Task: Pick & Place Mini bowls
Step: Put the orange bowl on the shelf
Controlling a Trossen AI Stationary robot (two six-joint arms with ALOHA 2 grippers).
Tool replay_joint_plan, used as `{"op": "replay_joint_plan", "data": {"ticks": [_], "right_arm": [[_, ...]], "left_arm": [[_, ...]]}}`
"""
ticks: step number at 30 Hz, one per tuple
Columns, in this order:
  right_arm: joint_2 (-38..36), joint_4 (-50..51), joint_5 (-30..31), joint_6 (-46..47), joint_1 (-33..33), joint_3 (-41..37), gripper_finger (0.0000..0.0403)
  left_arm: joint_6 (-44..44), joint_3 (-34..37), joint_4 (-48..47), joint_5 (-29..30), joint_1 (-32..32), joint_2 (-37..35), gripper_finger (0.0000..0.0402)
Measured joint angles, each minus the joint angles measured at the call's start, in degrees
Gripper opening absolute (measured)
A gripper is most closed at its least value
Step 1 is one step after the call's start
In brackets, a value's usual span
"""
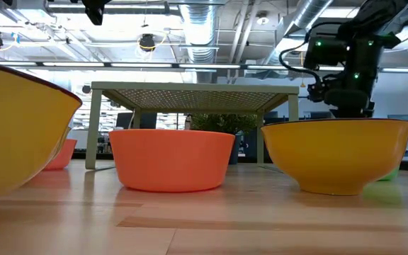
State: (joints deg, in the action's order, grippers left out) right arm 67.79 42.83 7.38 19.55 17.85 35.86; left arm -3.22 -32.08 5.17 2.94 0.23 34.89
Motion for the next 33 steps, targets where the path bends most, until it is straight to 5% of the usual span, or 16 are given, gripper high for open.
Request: {"op": "replay_joint_plan", "data": {"ticks": [33], "right_arm": [[-3.7, -1.3, -4.4, -1.7, -0.5, -0.8, 0.0104]], "left_arm": [[0.0, 0.1, 0.0, 0.0, 0.0, 0.0, 0.0111]]}}
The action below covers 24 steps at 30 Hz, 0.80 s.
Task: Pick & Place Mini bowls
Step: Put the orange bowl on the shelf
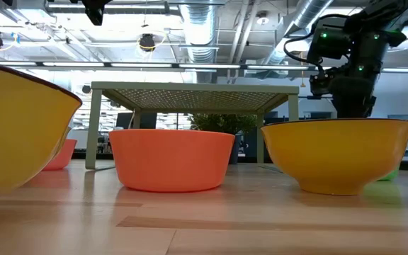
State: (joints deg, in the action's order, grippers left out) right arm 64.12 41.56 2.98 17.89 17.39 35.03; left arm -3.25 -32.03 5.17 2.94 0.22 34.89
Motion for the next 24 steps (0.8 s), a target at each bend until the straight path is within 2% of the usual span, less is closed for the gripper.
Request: {"op": "replay_joint_plan", "data": {"ticks": [8, 15, 18, 21, 24], "right_arm": [[1.2, 0.0, 0.4, 5.4, 0.0, 0.0, 0.0104], [7.4, 0.0, 7.0, 4.8, -0.5, 0.0, 0.0104], [9.5, -0.1, 7.5, 4.7, -0.3, 0.0, 0.01], [11.5, 0.0, 7.3, 4.7, -0.4, 0.0, 0.0079], [12.8, 0.0, 7.2, 4.7, -0.4, 0.0, 0.0035]], "left_arm": [[0.0, 0.0, 0.0, 0.0, 0.0, 0.0, 0.0111], [0.0, 0.0, 0.0, 0.0, 0.0, 0.0, 0.0111], [0.0, 0.0, 0.0, 0.0, 0.0, 0.0, 0.0111], [0.0, 0.0, 0.0, 0.0, 0.0, 0.0, 0.0111], [0.0, 0.0, 0.0, 0.0, 0.0, 0.0, 0.0111]]}}
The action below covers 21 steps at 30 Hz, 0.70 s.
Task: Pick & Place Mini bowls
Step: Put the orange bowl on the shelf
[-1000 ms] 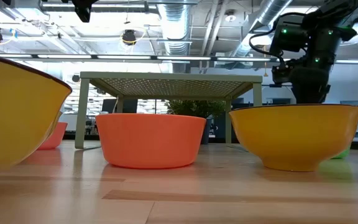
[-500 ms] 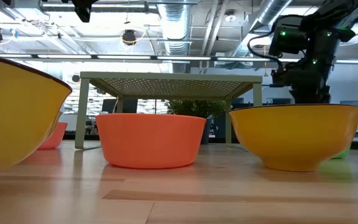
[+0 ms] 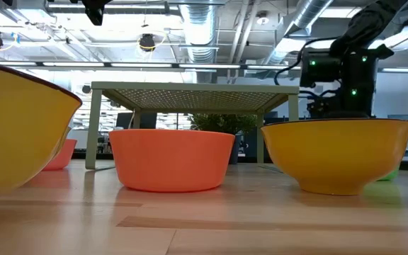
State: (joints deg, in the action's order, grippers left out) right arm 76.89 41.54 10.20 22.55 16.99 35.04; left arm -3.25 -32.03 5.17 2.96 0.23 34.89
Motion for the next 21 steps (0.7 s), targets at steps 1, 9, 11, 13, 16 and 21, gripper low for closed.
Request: {"op": "replay_joint_plan", "data": {"ticks": [1, 9, 11, 13, 16, 21], "right_arm": [[0.2, 0.1, 0.0, -0.1, 0.0, 0.1, 0.0019], [-0.7, 8.2, -0.9, -0.1, -2.7, 6.7, 0.0005], [-1.4, 12.1, 0.2, 0.0, -4.0, 10.3, 0.0006], [-2.1, 15.0, 1.2, 0.0, -5.4, 14.3, 0.0007], [-3.2, 17.6, 2.5, -0.3, -7.8, 20.7, 0.0003], [-3.9, 15.2, 3.4, -9.6, -12.4, 29.6, 0.0005]], "left_arm": [[0.0, 0.0, 0.0, 0.0, 0.0, 0.0, 0.0111], [0.0, 0.0, 0.0, 0.0, 0.0, 0.6, 0.0111], [0.0, 0.0, 0.0, 0.0, 0.0, 0.9, 0.0111], [0.0, 0.0, 0.0, 0.0, 0.0, 1.2, 0.0111], [0.0, 0.0, -0.2, 0.0, 0.0, 1.7, 0.0111], [0.0, 0.0, 0.0, 0.0, 0.0, 3.0, 0.0111]]}}
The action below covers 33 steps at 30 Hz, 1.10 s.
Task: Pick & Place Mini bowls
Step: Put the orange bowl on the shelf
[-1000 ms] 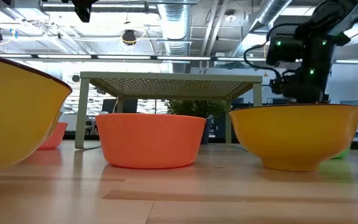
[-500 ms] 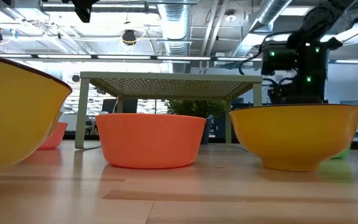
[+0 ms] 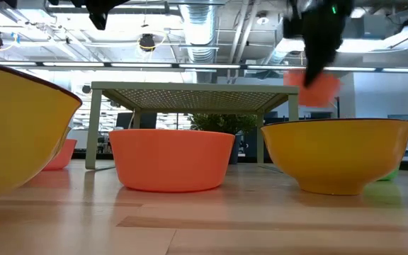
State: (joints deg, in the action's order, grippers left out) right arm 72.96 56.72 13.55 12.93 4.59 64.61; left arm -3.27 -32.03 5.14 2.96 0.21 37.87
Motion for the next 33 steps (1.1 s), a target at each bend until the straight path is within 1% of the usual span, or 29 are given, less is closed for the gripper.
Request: {"op": "replay_joint_plan", "data": {"ticks": [2, 4, 8, 12, 17, 25, 29, 33], "right_arm": [[0.1, -2.9, -0.1, -4.9, -2.0, 1.9, 0.0003], [0.3, -7.8, -0.2, -8.8, -3.6, 2.7, 0.0003], [1.6, -12.0, -2.1, -12.7, -5.3, 2.7, 0.0004], [4.2, -12.2, -4.8, -13.3, -5.3, 2.6, 0.0002], [8.0, -12.2, -4.8, -15.9, -5.2, 2.6, 0.0003], [11.6, -12.8, -4.2, -21.1, -4.7, 3.5, 0.0007], [11.9, -12.2, -4.8, -21.4, -5.0, 4.9, 0.0017], [11.9, -11.4, -4.9, -21.5, -4.8, 6.1, 0.0039]], "left_arm": [[0.0, 0.0, 0.0, 0.0, 0.0, 0.7, 0.0111], [0.0, 0.0, 0.0, 0.0, 0.0, 1.4, 0.0111], [0.0, 0.0, 0.0, 0.0, 0.0, 2.6, 0.0111], [0.0, 0.0, 0.2, 0.0, 0.0, 3.2, 0.0111], [0.0, 0.0, 0.4, 0.0, 0.0, 3.4, 0.0111], [0.0, 0.0, 0.9, 0.0, 0.0, 3.6, 0.0111], [0.0, 0.0, 0.9, 0.0, 0.0, 3.6, 0.0111], [0.0, 0.0, 0.9, 0.0, 0.0, 3.6, 0.0111]]}}
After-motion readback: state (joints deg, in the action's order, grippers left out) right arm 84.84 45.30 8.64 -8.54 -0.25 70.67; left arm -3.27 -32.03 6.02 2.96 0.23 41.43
